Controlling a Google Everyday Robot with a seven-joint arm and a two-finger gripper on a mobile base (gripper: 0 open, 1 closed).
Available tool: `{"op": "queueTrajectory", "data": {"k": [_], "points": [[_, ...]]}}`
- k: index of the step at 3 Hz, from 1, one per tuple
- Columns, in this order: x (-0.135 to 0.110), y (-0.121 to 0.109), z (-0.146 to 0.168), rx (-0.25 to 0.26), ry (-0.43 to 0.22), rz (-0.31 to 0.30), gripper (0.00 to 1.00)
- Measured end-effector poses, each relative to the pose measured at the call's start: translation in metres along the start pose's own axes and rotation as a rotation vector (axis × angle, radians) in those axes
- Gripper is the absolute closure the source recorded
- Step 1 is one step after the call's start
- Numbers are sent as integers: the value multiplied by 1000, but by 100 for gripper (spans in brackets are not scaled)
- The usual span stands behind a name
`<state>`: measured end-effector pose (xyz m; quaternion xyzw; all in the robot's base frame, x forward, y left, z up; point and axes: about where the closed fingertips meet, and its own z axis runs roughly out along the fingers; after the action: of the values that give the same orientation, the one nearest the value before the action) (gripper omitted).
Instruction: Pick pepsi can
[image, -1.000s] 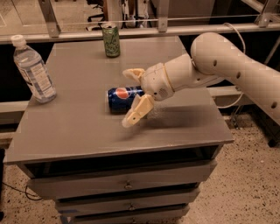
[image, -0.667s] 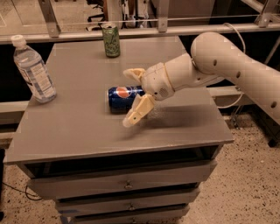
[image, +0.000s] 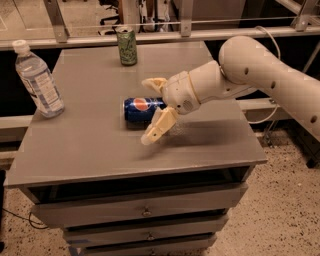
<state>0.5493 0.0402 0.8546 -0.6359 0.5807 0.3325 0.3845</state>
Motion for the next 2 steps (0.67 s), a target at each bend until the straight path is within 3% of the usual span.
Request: {"op": "queueTrajectory", "data": {"k": [1, 2], "points": [[0, 0, 0, 0, 0, 0, 0], [-22, -4, -18, -1, 10, -32, 0]]}}
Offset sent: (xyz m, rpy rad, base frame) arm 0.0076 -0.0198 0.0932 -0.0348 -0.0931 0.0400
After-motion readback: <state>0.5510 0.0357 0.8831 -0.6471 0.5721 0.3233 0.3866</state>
